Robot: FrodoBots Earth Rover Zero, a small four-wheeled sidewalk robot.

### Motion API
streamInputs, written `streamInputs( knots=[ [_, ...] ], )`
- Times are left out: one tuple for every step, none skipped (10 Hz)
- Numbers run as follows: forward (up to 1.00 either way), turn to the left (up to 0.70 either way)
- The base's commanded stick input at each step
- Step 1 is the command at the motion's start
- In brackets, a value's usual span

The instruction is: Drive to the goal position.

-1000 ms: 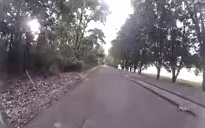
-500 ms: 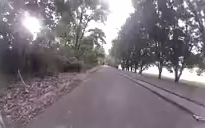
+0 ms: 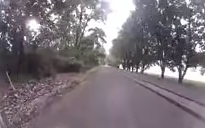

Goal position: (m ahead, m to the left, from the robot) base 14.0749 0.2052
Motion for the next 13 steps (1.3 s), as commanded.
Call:
streamInputs(
  knots=[
    [0.70,0.00],
    [0.70,0.00],
    [0.70,0.00],
    [0.70,0.00],
    [0.70,0.00],
    [0.70,0.00],
    [0.70,0.00],
    [0.70,0.00],
    [0.70,0.00],
    [0.70,0.00],
    [0.70,0.00],
    [0.70,0.00],
    [0.70,-0.32]
  ],
)
